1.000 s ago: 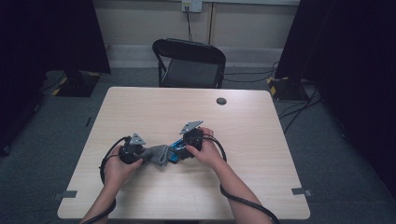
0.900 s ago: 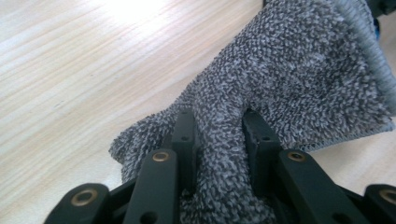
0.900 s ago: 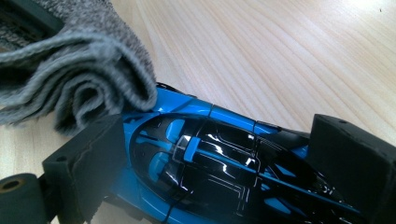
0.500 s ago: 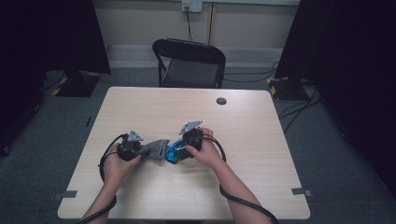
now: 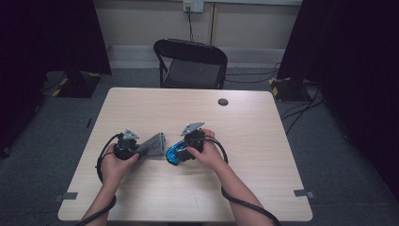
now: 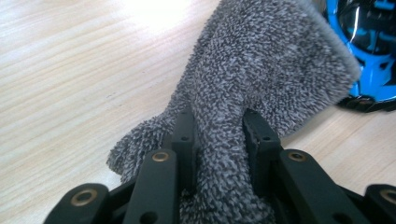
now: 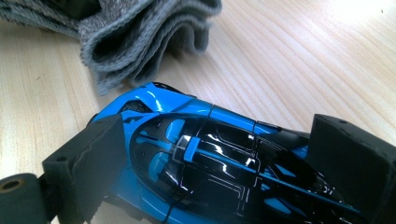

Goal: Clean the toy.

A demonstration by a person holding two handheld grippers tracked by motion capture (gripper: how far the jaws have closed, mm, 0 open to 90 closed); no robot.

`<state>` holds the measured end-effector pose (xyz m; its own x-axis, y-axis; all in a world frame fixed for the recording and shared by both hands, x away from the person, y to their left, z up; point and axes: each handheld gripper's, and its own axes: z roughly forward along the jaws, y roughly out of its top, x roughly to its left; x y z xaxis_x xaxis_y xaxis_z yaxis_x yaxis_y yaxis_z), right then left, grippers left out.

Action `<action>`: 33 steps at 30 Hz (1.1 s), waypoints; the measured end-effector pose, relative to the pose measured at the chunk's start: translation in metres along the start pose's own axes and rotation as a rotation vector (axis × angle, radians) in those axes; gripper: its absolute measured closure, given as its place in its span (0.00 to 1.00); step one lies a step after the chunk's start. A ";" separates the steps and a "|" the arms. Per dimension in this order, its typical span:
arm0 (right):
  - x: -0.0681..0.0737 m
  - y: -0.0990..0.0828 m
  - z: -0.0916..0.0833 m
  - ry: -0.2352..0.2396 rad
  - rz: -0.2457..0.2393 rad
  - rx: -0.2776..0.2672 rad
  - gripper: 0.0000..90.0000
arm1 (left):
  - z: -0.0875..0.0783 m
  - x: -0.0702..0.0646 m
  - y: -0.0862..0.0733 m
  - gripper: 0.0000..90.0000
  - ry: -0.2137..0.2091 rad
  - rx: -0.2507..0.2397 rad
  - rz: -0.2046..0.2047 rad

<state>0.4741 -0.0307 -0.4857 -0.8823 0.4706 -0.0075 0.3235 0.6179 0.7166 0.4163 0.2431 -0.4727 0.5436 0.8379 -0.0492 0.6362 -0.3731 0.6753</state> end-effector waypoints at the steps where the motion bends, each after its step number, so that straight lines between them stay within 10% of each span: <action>1: 0.000 0.000 0.000 0.001 -0.001 -0.002 0.05 | -0.002 0.001 0.000 0.77 -0.004 -0.006 -0.003; 33: 0.000 0.001 0.000 0.000 -0.001 0.001 0.05 | -0.032 -0.047 -0.015 0.77 -0.187 -0.023 0.132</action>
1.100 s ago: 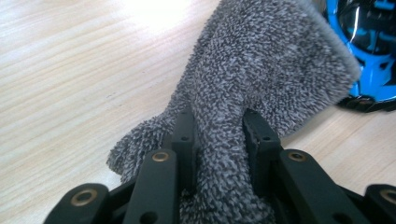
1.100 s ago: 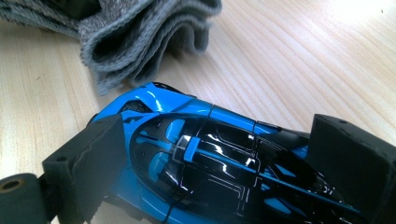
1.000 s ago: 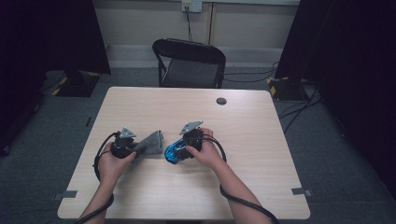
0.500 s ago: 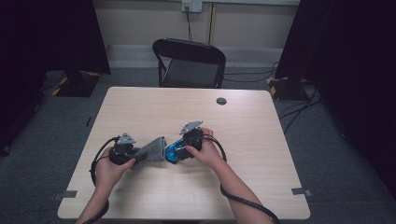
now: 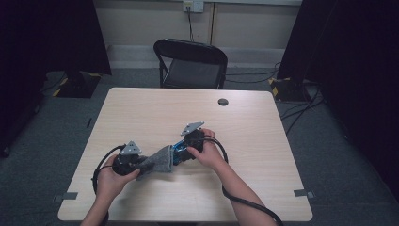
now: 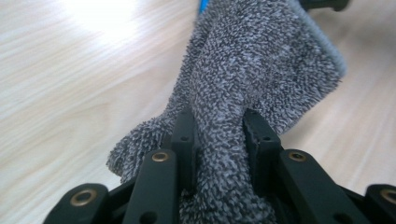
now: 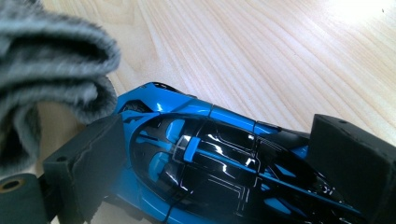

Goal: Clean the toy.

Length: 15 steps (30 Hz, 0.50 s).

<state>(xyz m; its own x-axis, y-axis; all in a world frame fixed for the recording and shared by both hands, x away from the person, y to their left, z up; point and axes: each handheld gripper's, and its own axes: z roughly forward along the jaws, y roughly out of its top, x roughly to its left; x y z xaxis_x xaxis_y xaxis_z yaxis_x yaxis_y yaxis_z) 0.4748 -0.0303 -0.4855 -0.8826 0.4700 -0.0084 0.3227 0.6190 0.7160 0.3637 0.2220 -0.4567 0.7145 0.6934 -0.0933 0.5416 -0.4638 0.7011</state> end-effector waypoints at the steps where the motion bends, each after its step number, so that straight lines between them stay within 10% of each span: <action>1: 0.000 0.000 0.000 0.002 0.005 0.006 0.05 | 0.001 -0.005 0.001 0.77 -0.014 0.003 0.020; 15: 0.000 0.000 0.000 0.000 -0.002 0.000 0.05 | 0.015 -0.044 0.006 0.77 -0.133 0.031 0.111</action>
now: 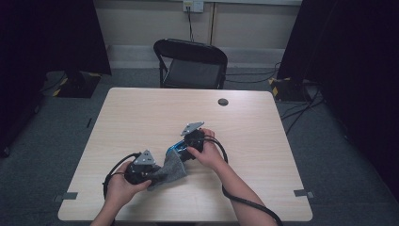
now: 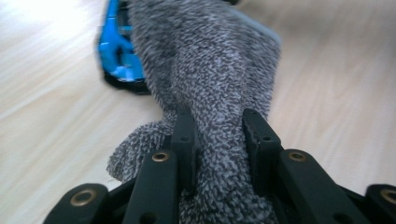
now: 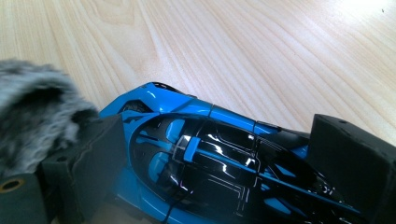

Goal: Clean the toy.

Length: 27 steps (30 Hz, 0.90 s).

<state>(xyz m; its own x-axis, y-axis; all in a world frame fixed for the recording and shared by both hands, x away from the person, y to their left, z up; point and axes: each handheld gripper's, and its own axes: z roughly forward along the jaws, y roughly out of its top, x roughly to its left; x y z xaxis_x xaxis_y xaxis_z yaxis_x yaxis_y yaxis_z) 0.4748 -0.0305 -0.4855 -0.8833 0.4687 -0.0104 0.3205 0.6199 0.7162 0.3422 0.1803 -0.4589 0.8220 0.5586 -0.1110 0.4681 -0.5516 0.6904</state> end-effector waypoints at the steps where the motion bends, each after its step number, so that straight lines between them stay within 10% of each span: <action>1: 0.000 0.000 0.000 0.001 -0.001 0.001 0.05 | 0.001 -0.002 0.000 0.77 -0.007 0.002 0.001; 14: 0.000 0.000 0.000 0.002 0.003 -0.002 0.05 | 0.028 -0.032 0.011 0.77 -0.125 0.047 0.104; 27: 0.000 -0.001 0.000 0.004 -0.001 -0.005 0.05 | 0.028 0.007 0.007 0.76 0.066 0.088 -0.004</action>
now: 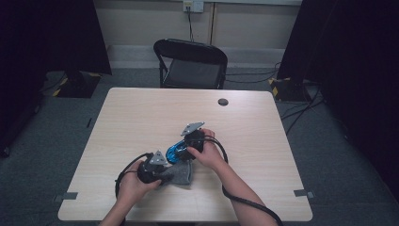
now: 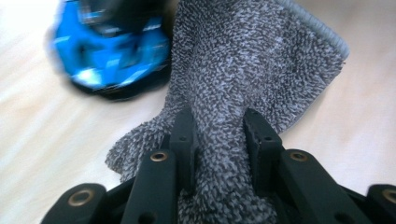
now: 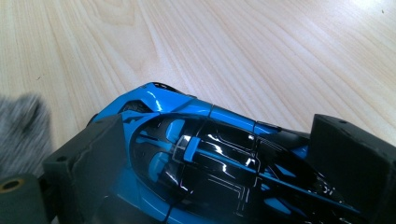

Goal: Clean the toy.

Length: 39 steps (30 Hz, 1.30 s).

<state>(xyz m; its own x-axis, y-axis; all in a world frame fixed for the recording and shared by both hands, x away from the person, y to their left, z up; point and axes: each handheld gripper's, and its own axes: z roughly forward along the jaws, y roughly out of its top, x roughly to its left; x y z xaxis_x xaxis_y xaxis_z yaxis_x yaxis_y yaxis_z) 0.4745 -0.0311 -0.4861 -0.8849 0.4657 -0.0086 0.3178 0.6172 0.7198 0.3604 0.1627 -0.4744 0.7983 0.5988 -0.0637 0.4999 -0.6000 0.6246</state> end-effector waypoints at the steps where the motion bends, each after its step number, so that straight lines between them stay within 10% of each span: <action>1: 0.000 0.000 0.000 0.000 0.002 0.001 0.05 | -0.001 0.004 -0.002 0.76 0.014 -0.004 -0.012; 39: 0.000 -0.002 0.000 0.002 0.003 -0.019 0.05 | -0.024 0.067 -0.026 0.76 0.226 -0.030 -0.213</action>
<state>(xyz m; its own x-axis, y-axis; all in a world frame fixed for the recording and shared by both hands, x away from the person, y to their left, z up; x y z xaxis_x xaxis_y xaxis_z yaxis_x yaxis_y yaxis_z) 0.4738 -0.0326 -0.4876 -0.8846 0.4664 -0.0054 0.3139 0.6038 0.7327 0.3929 0.2309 -0.4760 0.5805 0.8139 -0.0233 0.6349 -0.4346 0.6388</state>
